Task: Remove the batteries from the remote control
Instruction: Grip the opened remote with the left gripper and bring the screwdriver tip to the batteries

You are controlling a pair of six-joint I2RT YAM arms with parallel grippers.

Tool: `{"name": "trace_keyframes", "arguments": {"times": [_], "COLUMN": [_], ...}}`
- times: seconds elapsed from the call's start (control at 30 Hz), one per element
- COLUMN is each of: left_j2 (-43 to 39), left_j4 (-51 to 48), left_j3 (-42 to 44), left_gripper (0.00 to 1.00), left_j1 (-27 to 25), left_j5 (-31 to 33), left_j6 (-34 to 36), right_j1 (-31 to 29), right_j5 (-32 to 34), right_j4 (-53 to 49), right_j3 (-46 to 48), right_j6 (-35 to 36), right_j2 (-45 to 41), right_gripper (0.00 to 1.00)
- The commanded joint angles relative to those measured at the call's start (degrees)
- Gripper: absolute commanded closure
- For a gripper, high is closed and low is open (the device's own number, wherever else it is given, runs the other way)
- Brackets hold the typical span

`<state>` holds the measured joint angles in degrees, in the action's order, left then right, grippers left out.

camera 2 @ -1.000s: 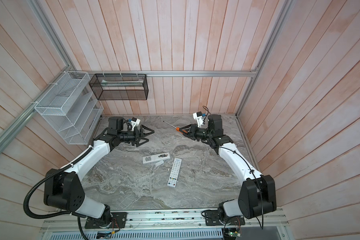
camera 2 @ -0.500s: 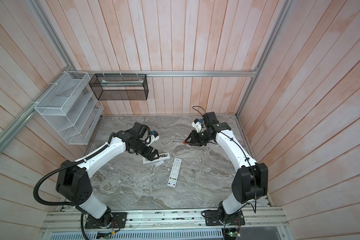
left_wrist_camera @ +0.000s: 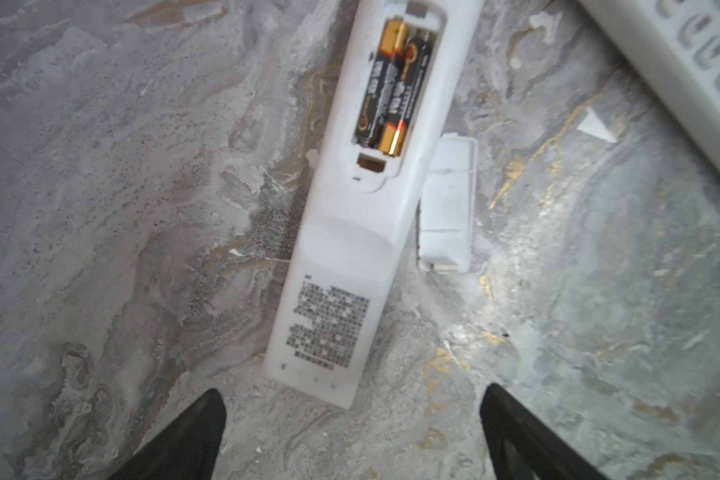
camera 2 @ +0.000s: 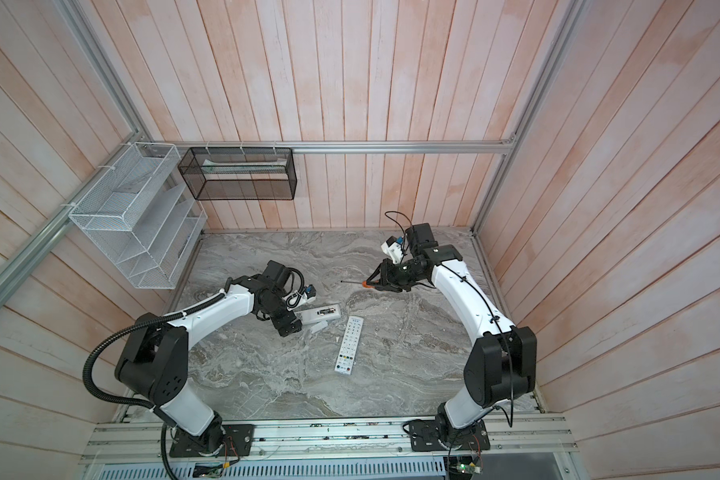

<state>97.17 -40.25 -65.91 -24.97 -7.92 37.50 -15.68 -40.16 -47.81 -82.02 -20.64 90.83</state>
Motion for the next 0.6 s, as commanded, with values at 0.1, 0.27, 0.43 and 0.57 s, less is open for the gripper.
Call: {"name": "trace_keyframes", "arguments": {"times": [0.1, 0.27, 0.43, 0.57], "left_j2": [4.4, 6.2, 7.9, 8.7], "left_j4": [1.3, 1.6, 2.7, 3.2], "left_j3": [-1.9, -2.3, -2.5, -2.5], "left_gripper": [0.06, 0.09, 0.20, 0.32], "left_j1": [0.6, 0.8, 0.7, 0.6], "left_j5": [-3.3, -3.7, -2.6, -2.3], "left_j6": [6.2, 7.3, 7.7, 9.1], "right_j1": [0.1, 0.1, 0.1, 0.1], "right_j5": [-2.5, -2.6, -3.5, -4.0], "right_j4": [1.3, 1.3, 1.8, 1.8], "right_j3": [0.5, -0.4, -1.0, -1.6], "right_j6": [-0.8, -0.8, -1.0, -1.0], "right_j2": [-0.7, -0.1, 0.8, 1.3], "right_gripper": [1.00, 1.00, 1.00, 1.00]}}
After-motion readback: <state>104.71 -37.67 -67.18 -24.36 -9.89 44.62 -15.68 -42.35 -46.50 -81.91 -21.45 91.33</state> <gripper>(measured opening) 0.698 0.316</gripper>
